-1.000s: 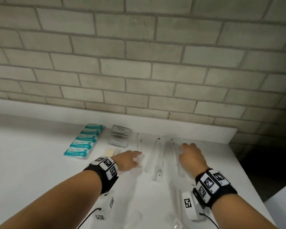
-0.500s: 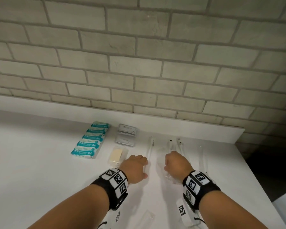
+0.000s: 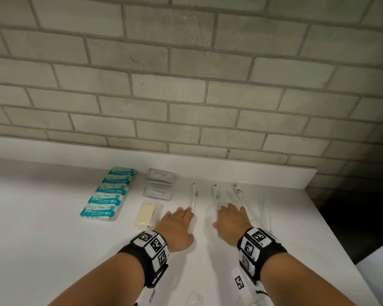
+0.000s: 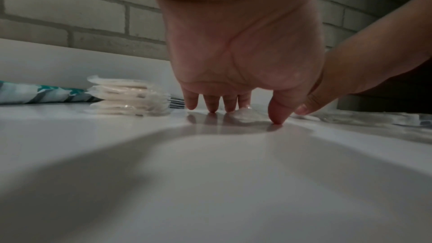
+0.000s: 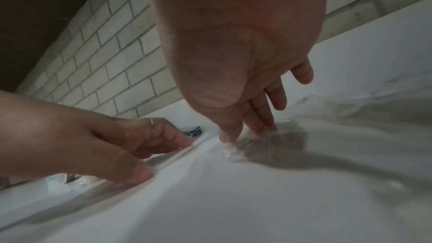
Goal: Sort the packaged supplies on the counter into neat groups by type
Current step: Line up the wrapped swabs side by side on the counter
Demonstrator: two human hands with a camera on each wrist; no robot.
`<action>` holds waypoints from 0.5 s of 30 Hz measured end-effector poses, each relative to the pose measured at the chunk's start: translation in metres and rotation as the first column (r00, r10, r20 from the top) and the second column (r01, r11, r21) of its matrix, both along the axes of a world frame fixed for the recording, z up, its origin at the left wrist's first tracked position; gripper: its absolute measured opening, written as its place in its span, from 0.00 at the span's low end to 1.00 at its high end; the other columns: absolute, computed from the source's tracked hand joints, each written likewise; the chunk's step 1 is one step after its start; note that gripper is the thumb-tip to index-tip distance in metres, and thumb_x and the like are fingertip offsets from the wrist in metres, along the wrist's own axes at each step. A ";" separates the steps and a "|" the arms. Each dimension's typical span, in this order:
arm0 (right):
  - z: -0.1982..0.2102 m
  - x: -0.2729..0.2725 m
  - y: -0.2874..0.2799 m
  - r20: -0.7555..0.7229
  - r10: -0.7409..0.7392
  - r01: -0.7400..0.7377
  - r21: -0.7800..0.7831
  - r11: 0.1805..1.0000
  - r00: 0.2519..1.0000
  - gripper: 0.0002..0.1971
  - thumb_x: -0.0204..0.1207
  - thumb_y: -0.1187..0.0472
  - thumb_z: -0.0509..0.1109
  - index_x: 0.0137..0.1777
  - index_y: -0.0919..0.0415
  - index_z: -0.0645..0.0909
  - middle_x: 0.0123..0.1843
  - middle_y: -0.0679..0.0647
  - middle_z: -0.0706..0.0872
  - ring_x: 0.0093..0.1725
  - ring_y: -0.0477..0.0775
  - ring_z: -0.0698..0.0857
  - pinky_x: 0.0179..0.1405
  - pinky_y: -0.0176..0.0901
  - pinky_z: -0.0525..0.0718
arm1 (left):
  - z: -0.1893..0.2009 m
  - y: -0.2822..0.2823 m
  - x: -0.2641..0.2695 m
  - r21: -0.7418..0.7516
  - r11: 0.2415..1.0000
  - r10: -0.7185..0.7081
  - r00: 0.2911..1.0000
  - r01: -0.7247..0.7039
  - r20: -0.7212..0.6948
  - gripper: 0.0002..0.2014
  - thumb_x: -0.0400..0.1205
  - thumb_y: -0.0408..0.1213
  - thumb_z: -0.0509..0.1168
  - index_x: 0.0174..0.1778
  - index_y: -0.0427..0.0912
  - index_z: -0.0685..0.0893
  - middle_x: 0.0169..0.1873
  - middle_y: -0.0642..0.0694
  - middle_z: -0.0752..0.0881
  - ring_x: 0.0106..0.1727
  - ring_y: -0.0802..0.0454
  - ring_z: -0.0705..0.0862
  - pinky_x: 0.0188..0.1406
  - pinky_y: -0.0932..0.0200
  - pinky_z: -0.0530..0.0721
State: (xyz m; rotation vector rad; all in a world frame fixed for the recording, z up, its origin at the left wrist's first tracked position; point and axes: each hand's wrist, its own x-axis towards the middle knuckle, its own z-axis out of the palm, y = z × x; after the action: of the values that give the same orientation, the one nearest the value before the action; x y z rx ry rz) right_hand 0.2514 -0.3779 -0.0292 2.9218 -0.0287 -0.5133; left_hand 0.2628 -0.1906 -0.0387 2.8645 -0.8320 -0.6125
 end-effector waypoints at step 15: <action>0.006 0.049 0.021 0.012 -0.034 0.029 0.283 0.959 0.999 0.25 0.80 0.60 0.57 0.78 0.59 0.69 0.78 0.57 0.72 0.75 0.62 0.72 0.74 0.56 0.70 | -0.009 -0.004 0.037 -0.140 0.990 0.022 0.998 -0.030 -0.058 0.54 0.72 0.66 0.63 0.85 0.49 0.38 0.83 0.51 0.32 0.84 0.51 0.32 0.83 0.44 0.37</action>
State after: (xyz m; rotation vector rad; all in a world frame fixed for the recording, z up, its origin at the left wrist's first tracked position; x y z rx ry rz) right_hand 0.3008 -0.3565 -0.0234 3.2102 -0.0041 -0.5380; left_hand 0.2994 -0.1944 -0.0475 2.7144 -0.7944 -0.6029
